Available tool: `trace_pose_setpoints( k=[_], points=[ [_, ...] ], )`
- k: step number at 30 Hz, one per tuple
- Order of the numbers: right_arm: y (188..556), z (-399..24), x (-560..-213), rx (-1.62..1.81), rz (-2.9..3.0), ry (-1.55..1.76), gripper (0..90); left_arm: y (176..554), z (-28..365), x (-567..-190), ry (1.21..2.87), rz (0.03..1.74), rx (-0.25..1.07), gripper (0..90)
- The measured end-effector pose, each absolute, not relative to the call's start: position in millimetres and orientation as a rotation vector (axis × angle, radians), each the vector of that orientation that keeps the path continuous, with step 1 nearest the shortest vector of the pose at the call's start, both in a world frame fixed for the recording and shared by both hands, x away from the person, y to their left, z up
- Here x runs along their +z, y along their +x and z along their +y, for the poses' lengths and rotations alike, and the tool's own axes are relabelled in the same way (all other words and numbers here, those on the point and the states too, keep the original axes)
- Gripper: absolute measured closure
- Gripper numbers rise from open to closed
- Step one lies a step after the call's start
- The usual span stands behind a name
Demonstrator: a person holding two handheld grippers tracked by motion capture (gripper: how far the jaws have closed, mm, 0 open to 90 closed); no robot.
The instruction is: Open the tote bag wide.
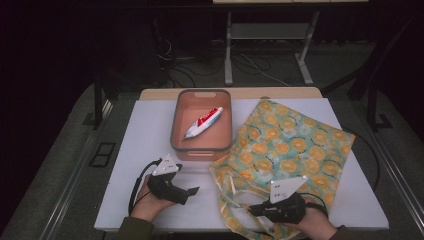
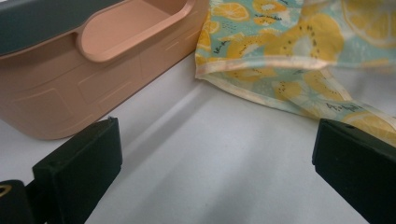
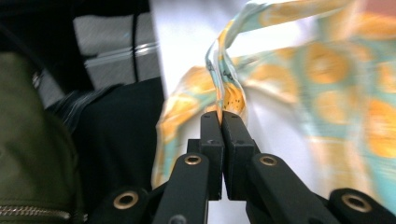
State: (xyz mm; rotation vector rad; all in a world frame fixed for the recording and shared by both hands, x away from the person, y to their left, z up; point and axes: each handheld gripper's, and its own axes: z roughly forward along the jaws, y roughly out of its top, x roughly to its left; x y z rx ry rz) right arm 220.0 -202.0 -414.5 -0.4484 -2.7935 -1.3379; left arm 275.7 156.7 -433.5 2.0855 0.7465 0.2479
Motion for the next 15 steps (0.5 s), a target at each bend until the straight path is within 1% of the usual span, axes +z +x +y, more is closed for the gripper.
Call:
trace_pose_setpoints(
  k=[10, 11, 12, 15],
  points=[
    [248.3, -243.8, -388.8, -1.524, -2.789, -0.662, 88.4, 275.4, 158.2, -433.3, 2.081, 0.753, 0.254, 0.4],
    [257.7, -254.4, -384.8, -1.553, -2.799, -0.717, 88.4, 275.6, 158.2, -433.5, 2.082, 0.755, 0.254, 0.4],
    [257.7, -254.4, -384.8, -1.553, -2.799, -0.717, 88.4, 275.8, 158.1, -433.8, 2.081, 0.756, 0.252, 0.4],
    [275.0, -271.7, -380.4, -1.587, -2.795, -0.827, 88.4, 275.7, 157.8, -433.8, 2.082, 0.757, 0.251, 0.4]
  ],
)
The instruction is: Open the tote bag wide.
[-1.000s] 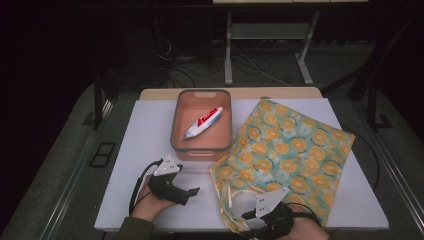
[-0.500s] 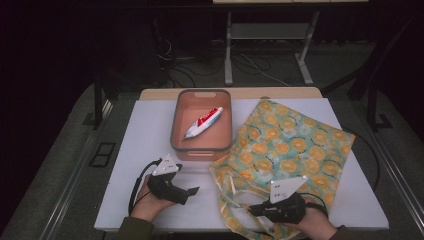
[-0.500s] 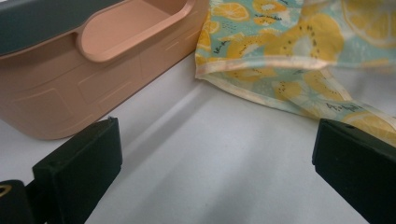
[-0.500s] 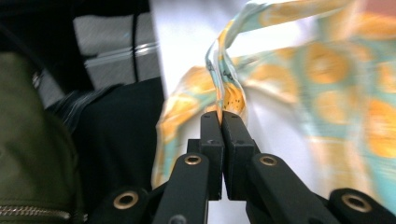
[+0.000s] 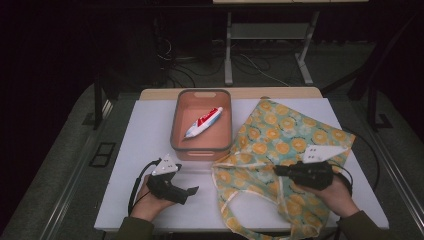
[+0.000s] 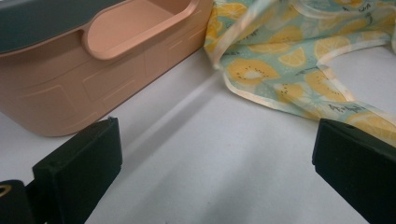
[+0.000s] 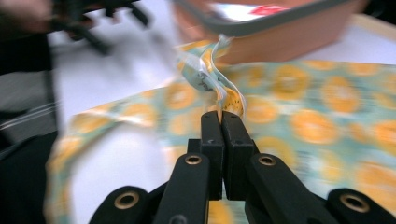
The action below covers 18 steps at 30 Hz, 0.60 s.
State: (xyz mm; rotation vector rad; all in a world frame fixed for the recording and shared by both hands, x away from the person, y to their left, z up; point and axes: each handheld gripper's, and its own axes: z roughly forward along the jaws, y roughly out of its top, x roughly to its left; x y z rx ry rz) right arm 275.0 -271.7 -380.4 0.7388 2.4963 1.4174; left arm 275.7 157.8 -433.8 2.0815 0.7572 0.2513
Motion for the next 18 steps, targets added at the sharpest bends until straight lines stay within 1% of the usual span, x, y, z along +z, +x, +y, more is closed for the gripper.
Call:
trace_pose_setpoints(
  k=[3, 4, 5, 7, 12, 13, 18],
  points=[
    [293.1, -288.4, -377.7, 1.403, 2.428, 0.820, 88.4, 275.5, 157.9, -433.9, 2.080, 0.760, 0.252, 0.4],
    [304.9, -298.4, -377.1, 1.378, 2.383, 0.868, 88.4, 275.4, 158.0, -434.0, 2.080, 0.759, 0.251, 0.4],
    [304.9, -298.4, -377.1, 1.378, 2.383, 0.868, 88.4, 275.3, 158.1, -434.0, 2.081, 0.758, 0.252, 0.4],
    [316.9, -306.7, -379.8, 1.359, 2.364, 0.915, 88.3, 275.5, 158.2, -433.9, 2.080, 0.759, 0.252, 0.4],
    [348.4, -322.1, -398.5, 1.274, 2.338, 1.060, 88.4, 276.0, 159.0, -433.9, 2.077, 0.766, 0.253, 0.4],
    [348.4, -322.1, -398.5, 1.274, 2.338, 1.060, 88.4, 276.1, 159.0, -433.9, 2.079, 0.767, 0.254, 0.4],
    [366.0, -322.5, -420.5, 1.182, 2.370, 1.145, 88.3, 275.5, 158.3, -434.0, 2.081, 0.764, 0.253, 0.4]
  ],
)
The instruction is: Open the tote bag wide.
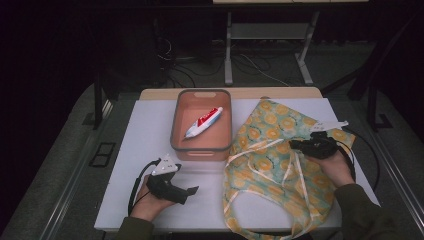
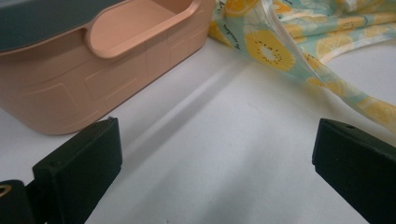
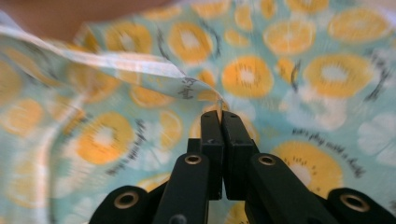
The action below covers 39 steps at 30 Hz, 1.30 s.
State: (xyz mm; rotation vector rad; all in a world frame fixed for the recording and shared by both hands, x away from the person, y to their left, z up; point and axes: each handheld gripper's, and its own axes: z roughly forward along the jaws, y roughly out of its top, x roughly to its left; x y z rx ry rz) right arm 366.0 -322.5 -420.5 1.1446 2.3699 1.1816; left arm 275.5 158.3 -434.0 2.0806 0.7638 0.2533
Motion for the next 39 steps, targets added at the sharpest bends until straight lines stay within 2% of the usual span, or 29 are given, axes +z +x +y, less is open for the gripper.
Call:
trace_pose_setpoints(
  k=[5, 10, 13, 15, 18, 23, 32, 39],
  points=[
    [371.8, -319.5, -441.5, 1.043, 2.432, 1.187, 85.1, 275.7, 158.1, -434.2, 2.083, 0.761, 0.250, 0.4],
    [366.7, -326.7, -427.7, 1.189, 2.364, 1.233, 52.9, 275.3, 157.8, -433.8, 2.084, 0.756, 0.247, 0.4],
    [358.3, -329.2, -413.1, 1.237, 2.318, 1.204, 43.3, 275.3, 158.1, -433.7, 2.084, 0.755, 0.246, 0.4],
    [350.5, -329.5, -402.6, 1.281, 2.314, 1.169, 41.3, 275.2, 158.2, -433.7, 2.084, 0.754, 0.246, 0.4],
    [333.9, -325.8, -388.9, 1.319, 2.332, 1.099, 41.6, 275.3, 158.3, -433.7, 2.082, 0.756, 0.246, 0.4],
    [305.7, -307.8, -383.1, 1.306, 2.423, 0.977, 48.6, 275.1, 158.1, -433.6, 2.085, 0.755, 0.246, 0.4],
    [273.7, -267.2, -401.6, 1.215, 2.601, 0.809, 62.6, 275.1, 157.6, -433.7, 2.090, 0.751, 0.244, 0.5],
    [274.0, -251.3, -426.9, 1.019, 2.691, 0.771, 63.1, 274.9, 157.7, -433.6, 2.090, 0.750, 0.243, 0.5]
  ],
)
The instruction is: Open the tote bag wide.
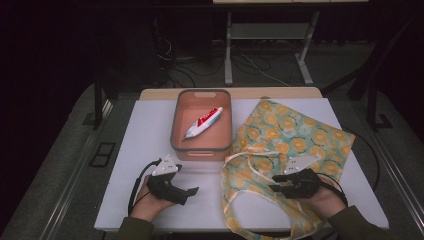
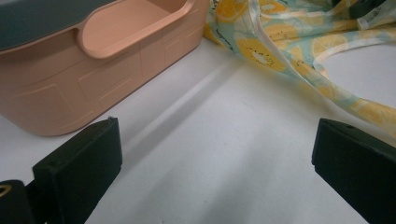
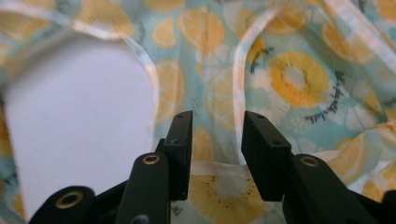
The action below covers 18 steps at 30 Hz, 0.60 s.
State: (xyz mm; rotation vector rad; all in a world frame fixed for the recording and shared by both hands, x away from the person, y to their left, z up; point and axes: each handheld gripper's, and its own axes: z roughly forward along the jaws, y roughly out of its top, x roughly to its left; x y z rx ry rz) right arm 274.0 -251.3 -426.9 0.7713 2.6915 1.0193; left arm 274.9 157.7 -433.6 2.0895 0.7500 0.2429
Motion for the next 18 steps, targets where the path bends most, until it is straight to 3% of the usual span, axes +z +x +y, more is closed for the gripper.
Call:
trace_pose_setpoints(
  k=[6, 10, 18],
  points=[
    [275.3, -246.4, -436.7, 0.944, 2.714, 0.748, 55.4, 274.8, 156.9, -433.8, 2.088, 0.750, 0.240, 0.5],
    [277.0, -244.4, -441.8, 0.926, 2.719, 0.750, 56.5, 274.5, 156.6, -434.1, 2.089, 0.748, 0.239, 0.5],
    [283.1, -250.3, -443.0, 0.963, 2.718, 0.788, 84.4, 274.5, 156.4, -434.1, 2.090, 0.749, 0.239, 0.6]
  ],
)
